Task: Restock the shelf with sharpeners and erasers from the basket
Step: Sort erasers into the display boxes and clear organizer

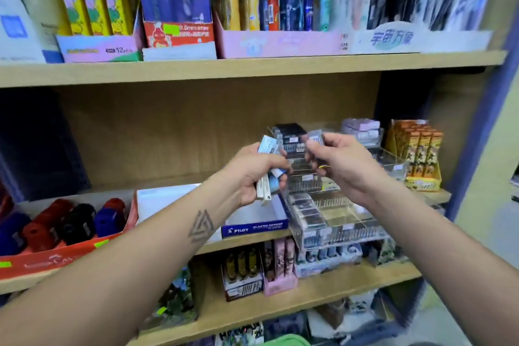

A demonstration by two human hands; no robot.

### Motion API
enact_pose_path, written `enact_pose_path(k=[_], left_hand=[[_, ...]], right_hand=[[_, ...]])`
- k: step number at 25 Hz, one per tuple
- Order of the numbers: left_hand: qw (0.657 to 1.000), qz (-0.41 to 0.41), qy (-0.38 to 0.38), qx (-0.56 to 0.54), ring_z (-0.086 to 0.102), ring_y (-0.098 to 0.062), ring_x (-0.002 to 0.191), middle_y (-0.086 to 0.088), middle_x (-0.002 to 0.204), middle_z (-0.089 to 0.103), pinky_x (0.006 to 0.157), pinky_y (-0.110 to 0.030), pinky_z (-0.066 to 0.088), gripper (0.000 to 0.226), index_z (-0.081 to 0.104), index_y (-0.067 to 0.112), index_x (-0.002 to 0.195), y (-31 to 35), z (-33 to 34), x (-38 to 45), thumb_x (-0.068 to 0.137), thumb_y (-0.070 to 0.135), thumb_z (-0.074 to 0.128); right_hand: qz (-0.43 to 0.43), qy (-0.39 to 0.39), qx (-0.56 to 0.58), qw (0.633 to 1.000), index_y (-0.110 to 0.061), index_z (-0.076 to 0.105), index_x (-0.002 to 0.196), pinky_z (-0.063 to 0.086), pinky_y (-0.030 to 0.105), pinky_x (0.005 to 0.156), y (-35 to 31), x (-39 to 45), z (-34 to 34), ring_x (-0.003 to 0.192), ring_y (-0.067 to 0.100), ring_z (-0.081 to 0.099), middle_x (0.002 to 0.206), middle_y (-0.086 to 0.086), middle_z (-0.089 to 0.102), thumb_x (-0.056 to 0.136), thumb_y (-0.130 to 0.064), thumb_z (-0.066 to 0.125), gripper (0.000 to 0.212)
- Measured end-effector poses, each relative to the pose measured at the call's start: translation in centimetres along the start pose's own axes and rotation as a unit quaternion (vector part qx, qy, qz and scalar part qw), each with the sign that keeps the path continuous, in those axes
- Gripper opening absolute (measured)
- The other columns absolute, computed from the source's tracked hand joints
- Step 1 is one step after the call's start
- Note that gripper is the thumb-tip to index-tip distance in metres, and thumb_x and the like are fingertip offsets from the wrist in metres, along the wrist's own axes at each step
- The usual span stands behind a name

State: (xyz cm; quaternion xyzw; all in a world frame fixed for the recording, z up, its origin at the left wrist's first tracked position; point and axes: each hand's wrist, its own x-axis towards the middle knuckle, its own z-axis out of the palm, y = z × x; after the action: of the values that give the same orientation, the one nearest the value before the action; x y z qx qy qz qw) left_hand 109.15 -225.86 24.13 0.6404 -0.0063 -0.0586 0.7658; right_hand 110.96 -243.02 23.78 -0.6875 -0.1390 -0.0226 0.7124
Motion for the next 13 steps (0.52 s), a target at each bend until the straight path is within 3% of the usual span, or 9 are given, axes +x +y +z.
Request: enact_pose_path(k=[3,6,7,9,11,13], left_hand=[[0.999,0.029,-0.002,0.027,0.052,-0.021,0.046,-0.025,0.073,0.058,0.045,-0.025,0.049,0.026,0.055,0.007,0.095,1.9,1.9,3.0,0.083,-0.016,0.058],[0.996,0.049,0.005,0.07,0.051,-0.021,0.046,-0.023,0.069,0.055,0.045,-0.026,0.048,0.027,0.053,0.005,0.097,3.6,3.3,6.0,0.082,-0.017,0.058],[0.995,0.052,0.013,0.082,0.051,-0.021,0.047,-0.022,0.068,0.054,0.044,-0.026,0.048,0.026,0.052,0.005,0.094,4.0,3.6,6.9,0.082,-0.017,0.058],[0.993,0.05,0.034,0.1,0.051,-0.021,0.048,-0.019,0.064,0.052,0.042,-0.025,0.049,0.023,0.051,0.006,0.089,4.6,4.0,8.8,0.083,-0.015,0.06],[0.991,0.044,0.054,0.116,0.051,-0.02,0.044,-0.015,0.06,0.052,0.042,-0.026,0.05,0.019,0.053,0.005,0.085,4.6,4.2,10.3,0.084,-0.011,0.063],[0.989,0.04,0.068,0.125,0.051,-0.019,0.042,-0.013,0.058,0.053,0.043,-0.027,0.049,0.017,0.055,0.005,0.081,4.3,4.2,11.5,0.085,-0.009,0.064]], right_hand=[[0.117,0.023,0.118,0.986,-0.007,0.06,0.09,0.046,0.02,0.056,-1.3,2.8,-3.6,0.066,0.013,0.051,0.081,0.008,0.056,0.1,-0.01,0.054,0.011],[0.117,0.047,0.143,0.982,-0.002,0.058,0.099,0.058,0.03,0.081,-2.1,5.3,-6.7,0.084,0.02,0.059,0.1,0.015,0.055,0.099,-0.003,0.051,0.007],[0.101,0.055,0.093,0.989,0.0,0.059,0.101,0.057,0.035,0.089,-2.1,6.2,-7.4,0.09,0.022,0.062,0.104,0.016,0.057,0.097,-0.001,0.052,0.008],[0.041,0.089,-0.142,0.985,-0.001,0.065,0.103,0.057,0.038,0.09,-1.7,8.2,-8.3,0.096,0.022,0.067,0.107,0.013,0.066,0.092,-0.005,0.063,0.012],[-0.027,0.123,-0.371,0.92,-0.013,0.07,0.099,0.056,0.032,0.079,-1.7,9.8,-8.7,0.086,0.018,0.068,0.094,0.003,0.071,0.083,-0.017,0.077,0.019],[-0.073,0.118,-0.482,0.865,-0.017,0.072,0.092,0.053,0.027,0.069,-2.0,11.5,-8.8,0.079,0.018,0.067,0.085,0.0,0.071,0.074,-0.025,0.085,0.023]])
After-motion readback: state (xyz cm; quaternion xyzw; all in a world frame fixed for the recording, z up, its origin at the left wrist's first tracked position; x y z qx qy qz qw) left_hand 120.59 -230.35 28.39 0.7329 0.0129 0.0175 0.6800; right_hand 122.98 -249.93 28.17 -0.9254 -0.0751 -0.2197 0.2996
